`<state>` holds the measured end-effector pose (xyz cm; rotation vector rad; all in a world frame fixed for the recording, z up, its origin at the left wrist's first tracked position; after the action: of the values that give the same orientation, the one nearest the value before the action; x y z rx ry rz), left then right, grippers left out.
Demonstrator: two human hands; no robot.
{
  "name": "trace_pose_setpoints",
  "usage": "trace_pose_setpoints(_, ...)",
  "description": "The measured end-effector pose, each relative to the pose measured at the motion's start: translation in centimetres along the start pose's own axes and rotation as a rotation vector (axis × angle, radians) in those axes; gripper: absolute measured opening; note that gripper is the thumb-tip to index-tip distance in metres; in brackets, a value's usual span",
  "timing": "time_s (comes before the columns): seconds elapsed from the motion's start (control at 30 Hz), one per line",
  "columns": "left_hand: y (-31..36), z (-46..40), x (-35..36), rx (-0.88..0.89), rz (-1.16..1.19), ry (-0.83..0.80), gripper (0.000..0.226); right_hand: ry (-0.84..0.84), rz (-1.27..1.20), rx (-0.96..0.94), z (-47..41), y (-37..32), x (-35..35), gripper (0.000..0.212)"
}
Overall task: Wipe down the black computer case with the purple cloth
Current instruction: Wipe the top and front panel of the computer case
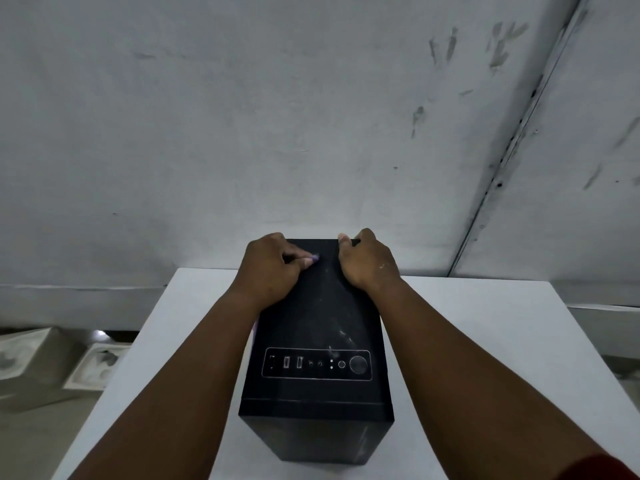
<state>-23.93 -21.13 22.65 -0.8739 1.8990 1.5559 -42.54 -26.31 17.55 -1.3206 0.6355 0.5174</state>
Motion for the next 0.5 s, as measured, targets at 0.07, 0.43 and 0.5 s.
trace_pose_setpoints(0.07, 0.2, 0.7, 0.0, 0.004, 0.019, -0.027, 0.014, -0.001, 0.000, 0.002, 0.0, 0.0, 0.0, 0.048)
trace_pose_setpoints(0.43, 1.3, 5.6, -0.2, 0.020, 0.059, -0.233, 0.012, 0.004, -0.006, -0.002, 0.1, -0.1, -0.1, 0.048)
trace_pose_setpoints(0.5, 1.2, 4.6, -0.4, -0.003, 0.039, -0.118, 0.010, 0.005, -0.012, 0.004, 0.2, 0.0, -0.2, 0.049)
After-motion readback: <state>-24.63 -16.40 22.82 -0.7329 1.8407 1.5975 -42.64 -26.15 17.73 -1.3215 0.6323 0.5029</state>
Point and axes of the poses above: each hand's wrist, its own z-axis away from the middle knuckle, its own x-axis out of the palm, y = z × x, the point moved 8 cm from there along -z, towards the middle knuckle, and after that the axes turned 1 degree about y, right-handed, at the moved point
